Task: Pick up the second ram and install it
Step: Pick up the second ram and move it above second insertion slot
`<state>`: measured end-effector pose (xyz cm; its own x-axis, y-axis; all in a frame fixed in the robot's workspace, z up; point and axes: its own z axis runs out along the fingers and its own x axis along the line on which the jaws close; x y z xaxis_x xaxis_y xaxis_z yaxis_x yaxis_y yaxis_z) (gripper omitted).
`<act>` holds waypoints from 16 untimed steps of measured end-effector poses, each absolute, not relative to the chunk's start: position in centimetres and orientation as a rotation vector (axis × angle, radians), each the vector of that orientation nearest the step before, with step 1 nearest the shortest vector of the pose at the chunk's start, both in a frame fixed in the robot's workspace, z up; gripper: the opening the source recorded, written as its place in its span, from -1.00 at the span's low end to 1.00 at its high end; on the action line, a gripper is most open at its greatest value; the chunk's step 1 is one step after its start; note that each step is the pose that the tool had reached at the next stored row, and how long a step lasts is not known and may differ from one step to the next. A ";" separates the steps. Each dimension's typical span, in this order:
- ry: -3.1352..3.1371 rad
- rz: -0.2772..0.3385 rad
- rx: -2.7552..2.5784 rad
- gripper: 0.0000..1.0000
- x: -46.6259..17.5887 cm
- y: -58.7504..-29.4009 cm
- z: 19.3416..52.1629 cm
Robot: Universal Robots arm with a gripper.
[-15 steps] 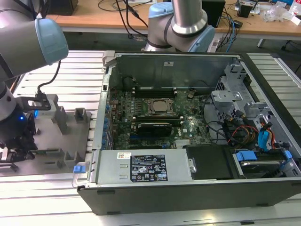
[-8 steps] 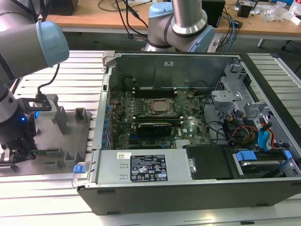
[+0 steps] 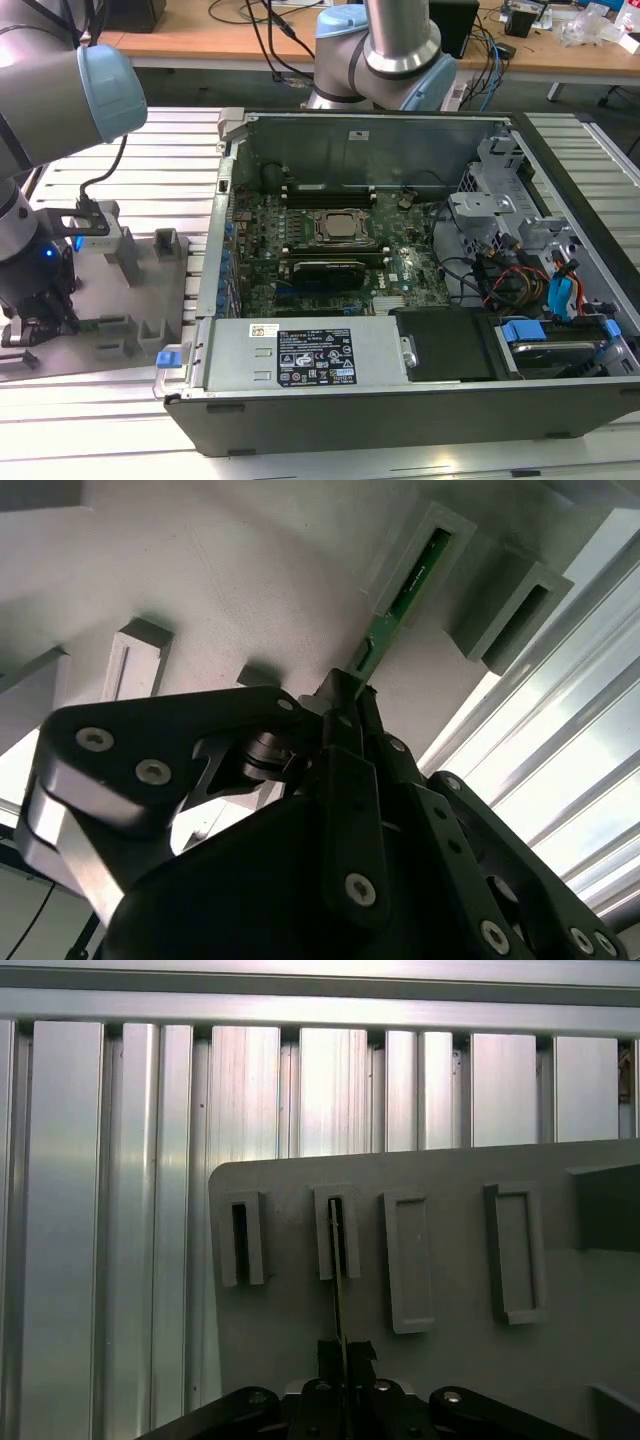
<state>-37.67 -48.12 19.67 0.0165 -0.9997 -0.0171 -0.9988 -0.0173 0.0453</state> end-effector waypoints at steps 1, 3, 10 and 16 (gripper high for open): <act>-2.188 -0.069 2.225 -0.72 -37.7 -48.1 19.7; -2.188 -0.069 2.225 -0.72 -37.7 -48.1 19.7; -2.188 -0.069 2.225 -0.72 -37.7 -48.1 19.7; -2.187 -0.068 2.224 -0.72 -37.7 -48.1 20.5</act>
<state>-37.67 -48.10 20.51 0.0164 -0.9997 -0.0161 -0.9988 -0.0171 0.0454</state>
